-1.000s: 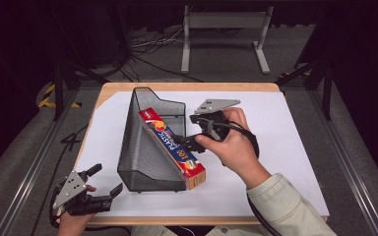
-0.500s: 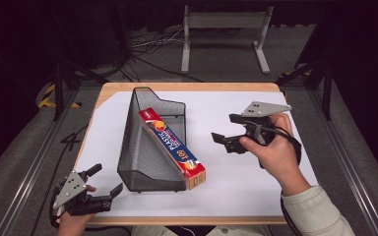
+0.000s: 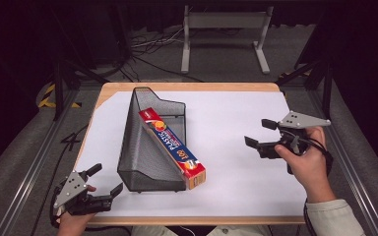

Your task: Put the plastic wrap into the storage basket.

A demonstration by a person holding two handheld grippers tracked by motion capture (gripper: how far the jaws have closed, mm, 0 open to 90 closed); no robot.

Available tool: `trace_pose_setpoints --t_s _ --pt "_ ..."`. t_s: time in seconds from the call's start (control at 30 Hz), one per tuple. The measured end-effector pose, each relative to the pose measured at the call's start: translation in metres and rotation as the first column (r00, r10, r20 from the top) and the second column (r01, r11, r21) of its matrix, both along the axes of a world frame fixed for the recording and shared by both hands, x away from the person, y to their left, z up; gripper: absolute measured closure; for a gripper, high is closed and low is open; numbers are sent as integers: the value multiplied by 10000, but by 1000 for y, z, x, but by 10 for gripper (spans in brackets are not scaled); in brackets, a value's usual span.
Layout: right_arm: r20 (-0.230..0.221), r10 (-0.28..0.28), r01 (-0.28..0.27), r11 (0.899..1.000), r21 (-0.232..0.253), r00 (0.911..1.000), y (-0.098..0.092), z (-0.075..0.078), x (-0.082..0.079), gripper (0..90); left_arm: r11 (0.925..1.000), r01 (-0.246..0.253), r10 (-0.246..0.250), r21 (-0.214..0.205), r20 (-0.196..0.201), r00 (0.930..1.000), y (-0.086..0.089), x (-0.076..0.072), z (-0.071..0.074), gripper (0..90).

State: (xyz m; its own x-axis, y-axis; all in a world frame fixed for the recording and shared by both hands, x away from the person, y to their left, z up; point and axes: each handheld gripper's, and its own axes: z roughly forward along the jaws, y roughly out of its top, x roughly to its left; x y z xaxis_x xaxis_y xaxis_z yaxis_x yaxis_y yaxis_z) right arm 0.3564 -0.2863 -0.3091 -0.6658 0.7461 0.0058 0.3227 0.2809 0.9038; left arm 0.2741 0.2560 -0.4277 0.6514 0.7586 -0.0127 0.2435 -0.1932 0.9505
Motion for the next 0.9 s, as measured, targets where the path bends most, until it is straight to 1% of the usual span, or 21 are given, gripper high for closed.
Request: trace_pose_setpoints --t_s 0.07,0.17,0.27,0.4,0.47,0.5,0.57,0.6,0.7,0.77,0.8,0.83,0.87,0.9 --pt "-46 -108 108 9999 15 9999 -9 -11 0 150 10000 -5 5 43 -12 10000 0 0 0 59" --pt "-126 -301 298 9993 -218 9995 -20 -27 -2 148 10000 -12 12 81 -18 10000 0 0 0 58" --pt "-330 -443 433 9986 -287 9985 -31 -43 -3 148 9999 -36 37 95 -41 10000 0 1 -1 57" --pt "-478 -643 635 9978 -193 9968 -43 -62 -6 148 9999 -29 30 133 -44 10000 0 1 -1 57" --pt "-455 -615 605 9979 -228 9971 -47 -69 -8 148 9999 -37 38 110 -57 10000 0 1 -1 57" --pt "-537 -627 617 9979 -195 9966 -49 -74 -9 149 9999 -37 38 100 -73 10000 0 0 -1 57" --pt "-516 -651 642 9978 -184 9965 -53 -81 -11 151 9999 -28 29 103 -51 10000 0 1 -1 57" --pt "-516 -651 642 9978 -184 9965 -53 -81 -11 151 9999 -28 29 103 -51 10000 0 1 -1 57" --pt "-477 -696 692 9975 -103 9964 -60 -93 -15 155 9999 -26 26 97 -51 10000 0 1 -1 57" --pt "-414 -563 560 9984 -86 9976 -63 -99 -17 165 10000 -28 29 61 -54 10000 0 0 -1 57" --pt "-229 -529 526 9986 -112 9983 -63 -103 -18 173 9999 3 -3 103 -29 10000 0 1 0 57" --pt "-149 -488 486 9987 -159 9987 -63 -105 -19 173 10000 2 -2 76 -22 10000 0 1 -1 57" --pt "-129 -343 340 9991 -272 9993 -64 -108 -21 172 10000 -2 2 73 -40 10000 0 0 0 57" --pt "-178 -251 246 9993 -264 9995 -64 -111 -22 172 10000 4 -4 61 -39 10000 0 1 0 57"
